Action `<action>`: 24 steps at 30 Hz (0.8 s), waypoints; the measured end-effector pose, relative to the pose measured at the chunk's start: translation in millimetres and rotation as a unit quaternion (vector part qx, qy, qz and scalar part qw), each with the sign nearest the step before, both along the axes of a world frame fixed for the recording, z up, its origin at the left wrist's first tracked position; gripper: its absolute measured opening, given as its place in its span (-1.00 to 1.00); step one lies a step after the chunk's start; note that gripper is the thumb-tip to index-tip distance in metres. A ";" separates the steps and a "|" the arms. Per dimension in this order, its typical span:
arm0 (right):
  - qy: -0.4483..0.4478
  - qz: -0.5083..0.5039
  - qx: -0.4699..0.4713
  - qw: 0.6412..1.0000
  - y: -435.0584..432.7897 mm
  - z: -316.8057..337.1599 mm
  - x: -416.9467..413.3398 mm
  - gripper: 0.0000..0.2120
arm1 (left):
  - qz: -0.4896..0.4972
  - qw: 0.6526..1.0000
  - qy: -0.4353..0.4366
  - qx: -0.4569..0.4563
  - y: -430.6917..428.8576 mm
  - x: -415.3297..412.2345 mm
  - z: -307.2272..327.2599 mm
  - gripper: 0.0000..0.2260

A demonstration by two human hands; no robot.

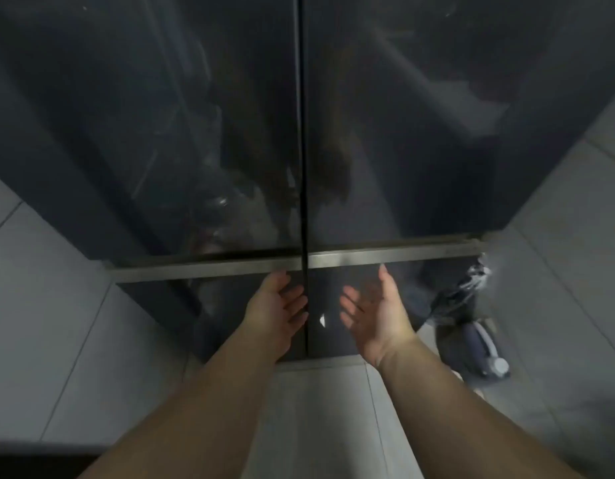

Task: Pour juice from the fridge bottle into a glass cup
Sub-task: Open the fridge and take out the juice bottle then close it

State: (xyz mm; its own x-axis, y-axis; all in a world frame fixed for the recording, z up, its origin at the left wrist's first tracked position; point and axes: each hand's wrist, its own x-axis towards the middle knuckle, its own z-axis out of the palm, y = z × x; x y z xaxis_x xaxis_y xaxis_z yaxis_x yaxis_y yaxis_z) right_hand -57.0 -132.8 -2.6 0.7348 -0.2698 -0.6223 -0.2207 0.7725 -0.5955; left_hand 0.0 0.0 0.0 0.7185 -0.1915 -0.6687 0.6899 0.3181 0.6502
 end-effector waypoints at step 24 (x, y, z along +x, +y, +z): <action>-0.072 0.058 0.018 0.996 -27.4 -25.2 126.3 -0.44 | 0.093 0.995 -0.039 -0.018 -54.8 91.8 -23.5 -0.37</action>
